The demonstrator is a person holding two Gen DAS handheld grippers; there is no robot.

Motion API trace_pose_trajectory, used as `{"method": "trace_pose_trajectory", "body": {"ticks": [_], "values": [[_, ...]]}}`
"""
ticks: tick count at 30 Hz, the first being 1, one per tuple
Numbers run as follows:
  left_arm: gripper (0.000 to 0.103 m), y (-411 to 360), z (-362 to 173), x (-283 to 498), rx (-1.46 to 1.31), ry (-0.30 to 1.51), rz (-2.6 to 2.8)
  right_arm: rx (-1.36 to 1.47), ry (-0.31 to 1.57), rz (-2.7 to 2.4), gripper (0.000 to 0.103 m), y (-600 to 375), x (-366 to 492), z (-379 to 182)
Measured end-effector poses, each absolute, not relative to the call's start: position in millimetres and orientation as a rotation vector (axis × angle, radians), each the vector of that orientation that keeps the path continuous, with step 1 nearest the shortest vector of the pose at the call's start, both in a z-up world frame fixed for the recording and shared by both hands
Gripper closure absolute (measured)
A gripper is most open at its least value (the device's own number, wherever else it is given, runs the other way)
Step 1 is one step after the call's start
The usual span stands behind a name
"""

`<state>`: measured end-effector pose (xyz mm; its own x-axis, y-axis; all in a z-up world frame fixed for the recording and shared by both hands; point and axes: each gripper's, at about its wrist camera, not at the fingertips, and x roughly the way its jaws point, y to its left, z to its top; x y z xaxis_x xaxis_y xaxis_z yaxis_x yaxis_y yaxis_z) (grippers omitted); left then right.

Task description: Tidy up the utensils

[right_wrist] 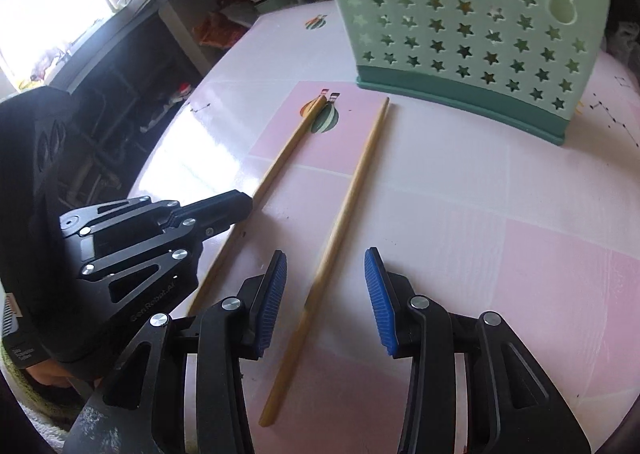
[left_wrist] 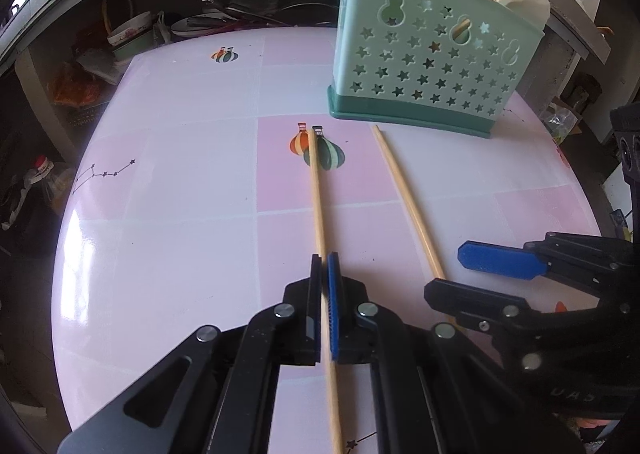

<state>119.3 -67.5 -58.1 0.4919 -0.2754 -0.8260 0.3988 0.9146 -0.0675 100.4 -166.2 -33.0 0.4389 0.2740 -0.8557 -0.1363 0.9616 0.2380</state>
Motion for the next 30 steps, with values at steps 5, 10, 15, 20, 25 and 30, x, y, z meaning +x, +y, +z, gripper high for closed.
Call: {"method": "trace_pose_trajectory", "body": {"ticks": [5,10,15,20,25,30], "values": [[0.102,-61.5,-57.8,119.1,0.132,0.970,-0.395,0.022,1.073,0.215,0.088,-151.2,105.8,-34.0],[0.103,-55.5,-57.3,117.9,0.112,0.982,-0.396,0.047,1.080,0.191,0.099,-166.8,103.3,-35.1],[0.103,-45.0,-57.4,108.6,0.087,1.031,-0.414,0.099,1.125,0.191,0.099,-193.2,85.7,-33.7],[0.103,-36.2,-58.6,96.2,0.068,1.056,-0.431,0.139,1.187,0.192,0.099,-218.4,58.5,-31.7],[0.100,-32.5,-49.0,98.0,0.045,1.025,-0.458,0.148,1.187,0.193,0.094,-222.9,54.8,-28.7],[0.087,-43.1,-42.5,110.2,0.085,1.005,-0.473,0.121,1.152,0.185,0.088,-212.5,72.5,-29.0]]}}
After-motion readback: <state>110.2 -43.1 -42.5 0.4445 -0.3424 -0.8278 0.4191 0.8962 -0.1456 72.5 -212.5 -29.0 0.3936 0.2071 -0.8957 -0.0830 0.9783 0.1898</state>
